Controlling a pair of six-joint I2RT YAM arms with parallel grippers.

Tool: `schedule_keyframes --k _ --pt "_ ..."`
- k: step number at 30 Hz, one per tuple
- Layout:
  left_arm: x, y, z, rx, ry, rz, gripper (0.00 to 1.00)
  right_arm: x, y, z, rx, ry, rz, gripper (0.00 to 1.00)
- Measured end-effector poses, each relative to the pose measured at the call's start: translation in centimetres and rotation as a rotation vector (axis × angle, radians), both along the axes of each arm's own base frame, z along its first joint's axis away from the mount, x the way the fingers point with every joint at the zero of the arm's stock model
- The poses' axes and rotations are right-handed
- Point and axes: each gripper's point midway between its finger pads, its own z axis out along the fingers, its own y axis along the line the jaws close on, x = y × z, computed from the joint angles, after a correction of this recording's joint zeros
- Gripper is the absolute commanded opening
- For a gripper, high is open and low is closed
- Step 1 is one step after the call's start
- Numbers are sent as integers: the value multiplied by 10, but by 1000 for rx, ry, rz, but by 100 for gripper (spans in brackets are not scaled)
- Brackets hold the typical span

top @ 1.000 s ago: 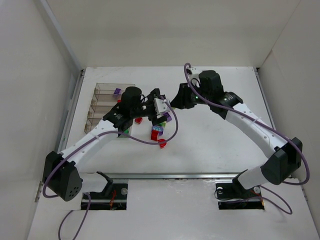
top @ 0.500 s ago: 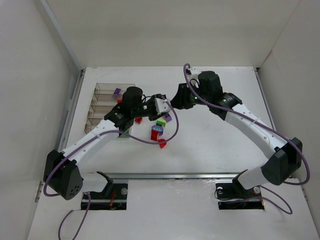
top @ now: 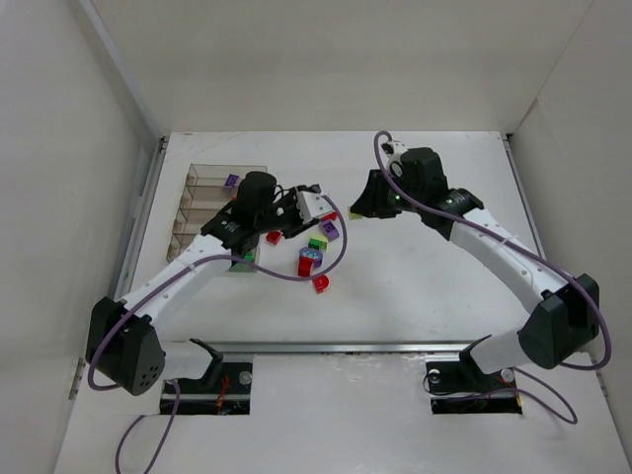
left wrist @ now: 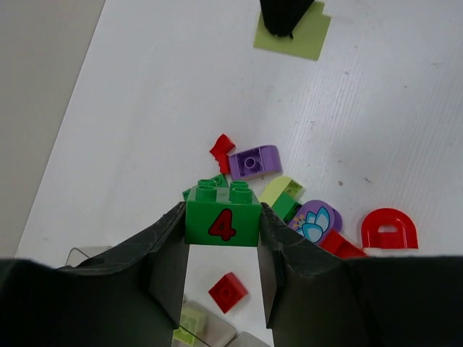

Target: Sort the legos into containers by color

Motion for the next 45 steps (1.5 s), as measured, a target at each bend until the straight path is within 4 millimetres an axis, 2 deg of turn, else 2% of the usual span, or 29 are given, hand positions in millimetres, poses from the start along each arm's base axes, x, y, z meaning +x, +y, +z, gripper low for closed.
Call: schedule_keyframes --k 4,7,10,13,15,17,20,24,27,28,29,33,34,36,38,42,45 --pt "0 6 -6 18 24 36 0 4 -7 -5 -14 5 -32 0" --pt "6 18 -10 12 73 130 0 5 -7 -5 -15 5 -33 0" --pt "22 52 -18 -14 165 343 0 5 -7 -4 -14 4 -33 0" --pt "38 108 -28 -35 286 599 0 5 -7 -4 -14 4 -32 0" --pt "41 140 -36 -22 338 741 0 5 -6 -6 -13 7 -30 0" --pt "33 163 -50 21 394 846 0 6 -5 -10 -17 18 -26 0" --pt "18 187 -71 94 465 939 0 9 -1 -21 -27 46 -15 0" --pt "-1 207 -90 156 542 991 0 13 4 -32 -35 73 2 0" --pt "-13 216 -104 200 597 1013 20 16 8 -35 -35 85 14 0" --pt "-15 218 -109 215 613 1016 31 16 9 -36 -33 88 18 0" --pt "-17 218 -115 232 635 1016 54 16 10 -36 -32 90 22 0" --pt "-26 221 -136 302 714 1018 74 17 13 -33 -25 85 36 0" --pt "-26 222 -139 309 721 1021 76 17 14 -32 -22 82 39 0" --pt "-26 222 -136 313 724 1024 77 18 15 -28 -18 74 43 0" --pt "-20 221 -124 309 710 1020 77 18 16 -26 -13 69 46 0" --pt "16 213 -79 230 590 981 77 17 19 -21 -5 63 60 0" --pt "39 195 -42 137 478 880 77 15 24 -13 13 55 80 0"
